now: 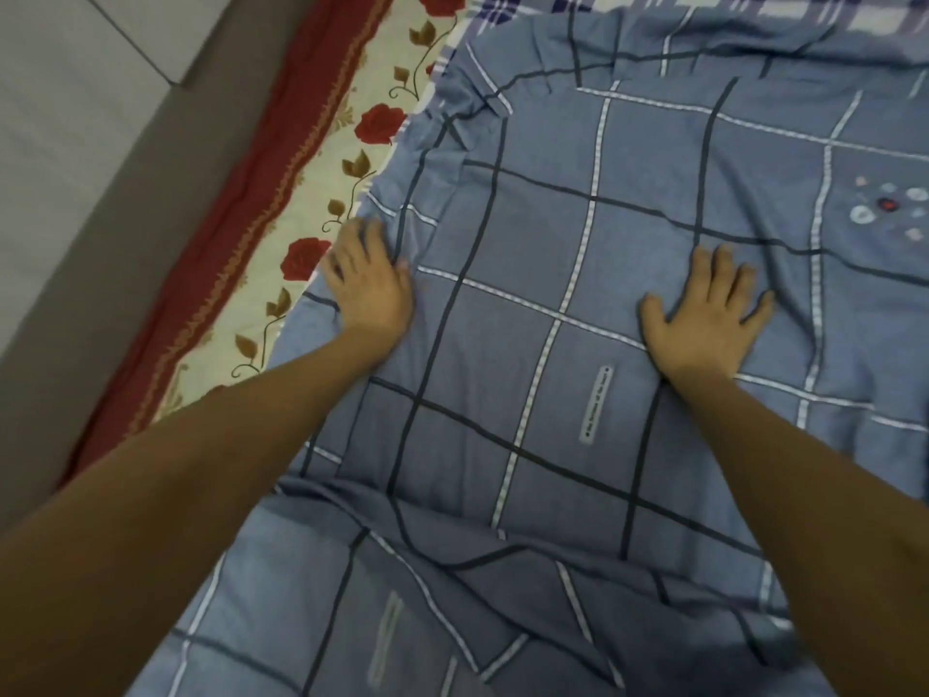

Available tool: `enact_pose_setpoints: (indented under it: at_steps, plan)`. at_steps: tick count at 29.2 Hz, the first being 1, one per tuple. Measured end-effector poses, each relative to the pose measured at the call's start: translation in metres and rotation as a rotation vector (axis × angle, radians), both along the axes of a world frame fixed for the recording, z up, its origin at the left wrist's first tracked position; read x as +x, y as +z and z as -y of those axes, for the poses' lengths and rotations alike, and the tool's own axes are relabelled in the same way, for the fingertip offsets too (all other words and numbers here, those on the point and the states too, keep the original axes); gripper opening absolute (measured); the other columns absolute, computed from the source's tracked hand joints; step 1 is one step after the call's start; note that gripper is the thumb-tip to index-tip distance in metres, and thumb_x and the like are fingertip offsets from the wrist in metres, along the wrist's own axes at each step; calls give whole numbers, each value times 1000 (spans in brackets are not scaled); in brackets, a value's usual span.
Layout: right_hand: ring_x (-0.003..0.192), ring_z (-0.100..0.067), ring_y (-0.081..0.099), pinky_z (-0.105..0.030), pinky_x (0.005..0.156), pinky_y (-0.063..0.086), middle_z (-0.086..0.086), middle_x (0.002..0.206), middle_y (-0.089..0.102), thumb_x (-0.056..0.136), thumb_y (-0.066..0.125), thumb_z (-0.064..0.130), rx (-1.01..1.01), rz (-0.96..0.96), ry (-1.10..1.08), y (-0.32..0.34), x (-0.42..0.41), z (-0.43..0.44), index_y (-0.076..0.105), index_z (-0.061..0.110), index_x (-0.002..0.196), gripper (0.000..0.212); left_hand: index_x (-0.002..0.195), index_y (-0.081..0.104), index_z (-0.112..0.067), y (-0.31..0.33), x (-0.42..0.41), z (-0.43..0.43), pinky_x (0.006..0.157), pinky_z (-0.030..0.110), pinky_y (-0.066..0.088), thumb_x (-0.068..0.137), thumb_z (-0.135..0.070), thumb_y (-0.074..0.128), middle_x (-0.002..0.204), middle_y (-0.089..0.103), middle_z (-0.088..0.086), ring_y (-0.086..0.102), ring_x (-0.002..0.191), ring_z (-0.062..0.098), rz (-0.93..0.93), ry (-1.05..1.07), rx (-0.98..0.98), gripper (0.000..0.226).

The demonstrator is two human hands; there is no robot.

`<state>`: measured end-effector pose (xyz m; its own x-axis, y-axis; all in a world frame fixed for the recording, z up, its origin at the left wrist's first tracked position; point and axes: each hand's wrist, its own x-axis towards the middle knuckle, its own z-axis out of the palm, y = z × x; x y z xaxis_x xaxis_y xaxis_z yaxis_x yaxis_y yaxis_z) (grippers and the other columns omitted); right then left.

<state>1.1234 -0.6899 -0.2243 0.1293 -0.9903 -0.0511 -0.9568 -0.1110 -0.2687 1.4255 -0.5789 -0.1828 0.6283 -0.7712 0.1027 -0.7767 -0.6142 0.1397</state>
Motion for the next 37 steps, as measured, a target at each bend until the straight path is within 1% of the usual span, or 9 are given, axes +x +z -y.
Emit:
enact_pose_setpoints:
  at_steps: [3,8,14,20,24,27,28,33,37]
  plan:
    - [147,-27,-1,-52,116,-7,-4,160,1,92,22,54,143,-86,101,8,-10,-11,3,20,152,72,144,36,-20,7,-50,-47,110,57,9,96,-43,29,151,32,11,22,141,33,-46,-637,171,54]
    - [142,-25,25,-45,117,15,-8,155,27,84,38,60,484,161,286,53,-37,-88,32,16,146,76,146,30,-17,43,-112,-133,111,58,3,82,-66,25,153,28,10,17,144,28,-345,-599,459,80]
    - [112,-28,44,-40,94,37,-17,120,54,86,51,44,164,148,287,117,-127,-242,54,4,121,53,138,41,-15,45,-177,-229,107,61,7,55,-33,82,146,40,15,25,137,29,-123,-1117,427,95]
    - [113,-39,54,-54,94,47,-24,124,54,69,84,20,201,581,-835,124,-167,-297,48,-2,122,68,116,64,-10,40,-171,-224,97,58,35,62,-13,73,121,63,14,62,109,28,-174,-939,439,55]
    - [128,-33,42,-49,103,41,-13,140,43,50,90,46,719,546,-1331,98,-163,-292,37,14,142,111,84,71,-6,51,-163,-184,73,35,48,56,-5,56,83,70,14,68,69,27,-376,-802,292,32]
    - [65,-10,57,-21,60,49,-1,59,62,76,69,30,989,932,-1462,106,-151,-274,61,22,75,11,109,67,-3,63,-154,-154,78,35,47,74,9,57,108,66,20,64,95,33,-627,-433,176,38]
    - [49,-8,48,-19,51,41,3,40,49,87,54,19,1019,1019,-1576,112,-143,-264,46,20,62,26,113,65,-5,63,-150,-143,82,35,45,77,10,55,115,64,19,61,101,34,-655,-379,136,40]
    - [54,-14,32,-32,87,38,1,47,39,86,40,13,1008,1294,-1324,136,-107,-170,34,20,60,27,111,62,5,74,-117,-79,89,39,44,76,-9,42,110,63,27,59,103,38,-743,-220,-99,43]
    - [90,-5,53,-39,89,42,10,102,56,97,36,13,724,1485,-493,196,-57,-57,55,31,104,27,126,52,0,78,-69,-36,99,37,35,89,-5,41,128,53,23,48,119,35,-562,183,-255,39]
